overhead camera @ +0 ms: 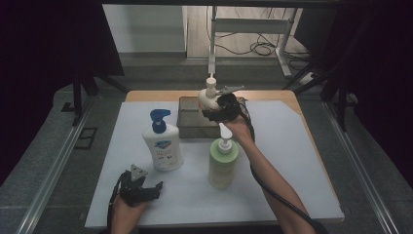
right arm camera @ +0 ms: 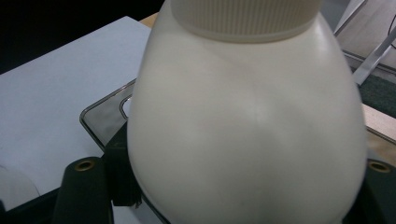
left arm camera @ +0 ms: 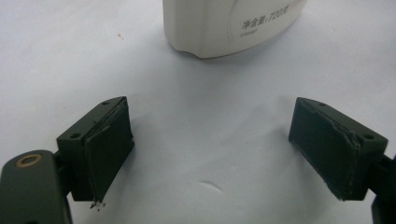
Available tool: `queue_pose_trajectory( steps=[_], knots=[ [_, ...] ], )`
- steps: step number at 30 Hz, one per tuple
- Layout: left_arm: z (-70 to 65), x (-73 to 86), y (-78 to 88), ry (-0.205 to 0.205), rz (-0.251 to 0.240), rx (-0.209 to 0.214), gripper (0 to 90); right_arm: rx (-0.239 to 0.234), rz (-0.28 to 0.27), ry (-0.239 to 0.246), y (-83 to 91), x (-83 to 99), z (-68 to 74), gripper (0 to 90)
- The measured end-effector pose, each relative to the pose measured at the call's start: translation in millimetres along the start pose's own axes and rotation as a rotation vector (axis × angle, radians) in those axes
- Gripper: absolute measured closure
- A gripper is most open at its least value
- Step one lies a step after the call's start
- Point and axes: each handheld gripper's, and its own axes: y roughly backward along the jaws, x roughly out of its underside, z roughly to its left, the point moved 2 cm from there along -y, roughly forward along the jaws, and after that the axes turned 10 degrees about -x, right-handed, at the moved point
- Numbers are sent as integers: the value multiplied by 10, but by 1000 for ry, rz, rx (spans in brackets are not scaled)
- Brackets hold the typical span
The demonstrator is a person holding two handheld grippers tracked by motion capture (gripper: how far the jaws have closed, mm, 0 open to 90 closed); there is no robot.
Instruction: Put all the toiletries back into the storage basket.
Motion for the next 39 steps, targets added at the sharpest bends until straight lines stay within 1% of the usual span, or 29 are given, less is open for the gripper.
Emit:
queue_pose_trajectory(
  steps=[5, 6, 8, 10, 11, 13, 15, 18, 20, 21, 23, 24, 25, 26, 27, 28, 30, 31, 34, 36, 37, 38, 39],
  knots=[
    [0, 0, 0, -1, 0, 0, 130, -1, -2, 11, 65, 16, 13, 282],
    [0, 1, -1, 0, -1, 0, 130, -3, -3, 14, 120, 27, 19, 283],
    [-1, 1, -1, 0, -1, 0, 130, 0, -6, 22, 166, 35, 18, 289],
    [0, 1, -1, 0, -1, 0, 130, -2, -8, 21, 193, 41, 17, 301],
    [-1, 1, -1, 0, -1, 0, 131, -11, -11, 15, 256, 57, 17, 313],
    [-2, 1, -1, 1, -2, 0, 131, -10, -12, 13, 276, 64, 16, 315],
    [-2, 1, -1, 1, -2, 0, 131, -26, -11, 5, 360, 102, 18, 321],
    [-2, 1, -1, 2, -3, 1, 131, -28, -9, 0, 407, 130, 16, 331],
    [-3, 1, -2, 2, -3, 0, 131, -34, -2, -4, 441, 156, 12, 353],
    [-3, 0, -1, 2, -2, 0, 130, -37, 7, 8, 481, 192, 7, 405],
    [-3, 1, -1, 2, -2, 1, 130, -34, 10, 10, 493, 202, 3, 412],
    [-3, 0, -1, 2, -2, 1, 131, -34, 15, 4, 507, 217, -6, 415],
    [-3, 1, -2, 2, -3, 1, 130, -39, 28, -25, 529, 249, -35, 395],
    [-3, 1, -1, 2, -3, 1, 131, -40, 33, -43, 534, 266, -53, 375],
    [-3, 1, -1, 1, -2, 0, 131, -40, 33, -43, 534, 266, -53, 375],
    [-3, 1, 0, 1, -2, 0, 131, -39, 35, -57, 540, 283, -73, 355],
    [-3, 0, 0, 1, -1, 0, 130, -32, 46, -100, 552, 333, -134, 356],
    [-1, 0, 0, 0, 0, 0, 131, -30, 50, -104, 552, 344, -146, 367],
    [-2, 1, -1, 0, -1, -1, 130, -13, 68, -102, 546, 374, -189, 469],
    [-3, 0, 0, 0, -1, -2, 130, 2, 78, -80, 537, 385, -202, 579],
    [-2, 0, 0, 0, -1, -1, 130, 2, 78, -80, 537, 385, -202, 579],
    [-2, 0, 0, 0, -1, -1, 131, 10, 95, -69, 515, 393, -206, 666],
    [-2, 0, 0, 0, -1, -1, 131, 10, 95, -69, 515, 393, -206, 666]
  ],
)
